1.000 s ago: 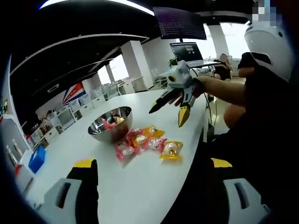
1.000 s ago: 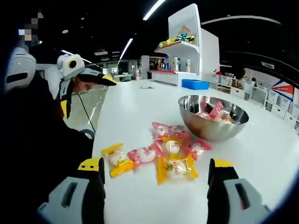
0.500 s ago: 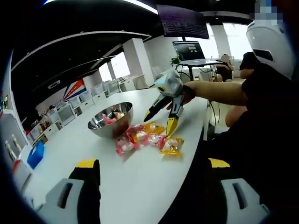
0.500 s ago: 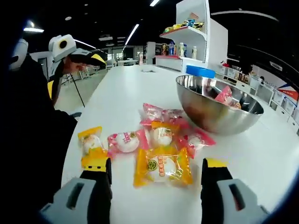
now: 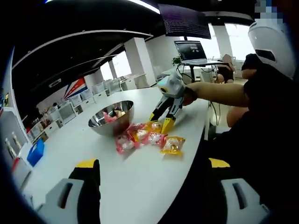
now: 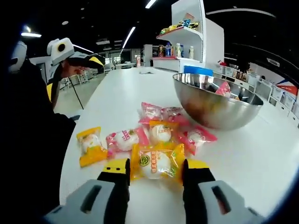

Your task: Pick up the marshmallows scattered on the table and place them into the bowl on the table

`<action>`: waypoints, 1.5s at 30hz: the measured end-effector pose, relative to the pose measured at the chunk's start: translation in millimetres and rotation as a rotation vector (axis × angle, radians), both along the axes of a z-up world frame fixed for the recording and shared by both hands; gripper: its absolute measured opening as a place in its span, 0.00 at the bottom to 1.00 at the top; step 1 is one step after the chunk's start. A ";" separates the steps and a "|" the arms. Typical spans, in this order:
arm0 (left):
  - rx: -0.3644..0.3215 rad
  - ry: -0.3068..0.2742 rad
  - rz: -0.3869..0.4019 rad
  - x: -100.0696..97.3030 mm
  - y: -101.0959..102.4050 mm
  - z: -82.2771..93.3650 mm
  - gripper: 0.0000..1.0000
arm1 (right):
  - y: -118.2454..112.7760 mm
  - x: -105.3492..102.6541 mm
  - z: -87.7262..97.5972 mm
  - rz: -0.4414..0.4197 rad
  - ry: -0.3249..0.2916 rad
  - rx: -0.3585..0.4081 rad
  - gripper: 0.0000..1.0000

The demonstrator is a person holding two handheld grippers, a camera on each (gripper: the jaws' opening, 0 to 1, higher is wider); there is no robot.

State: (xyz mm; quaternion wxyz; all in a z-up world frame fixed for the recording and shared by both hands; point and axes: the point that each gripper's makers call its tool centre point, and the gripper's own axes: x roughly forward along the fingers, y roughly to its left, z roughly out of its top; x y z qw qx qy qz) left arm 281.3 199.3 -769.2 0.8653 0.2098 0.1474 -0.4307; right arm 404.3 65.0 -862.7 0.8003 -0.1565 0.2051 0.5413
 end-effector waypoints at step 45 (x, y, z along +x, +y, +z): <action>0.012 0.003 -0.008 -2.1 -3.2 -3.8 0.90 | -7.9 3.0 2.6 -0.116 0.038 0.008 0.20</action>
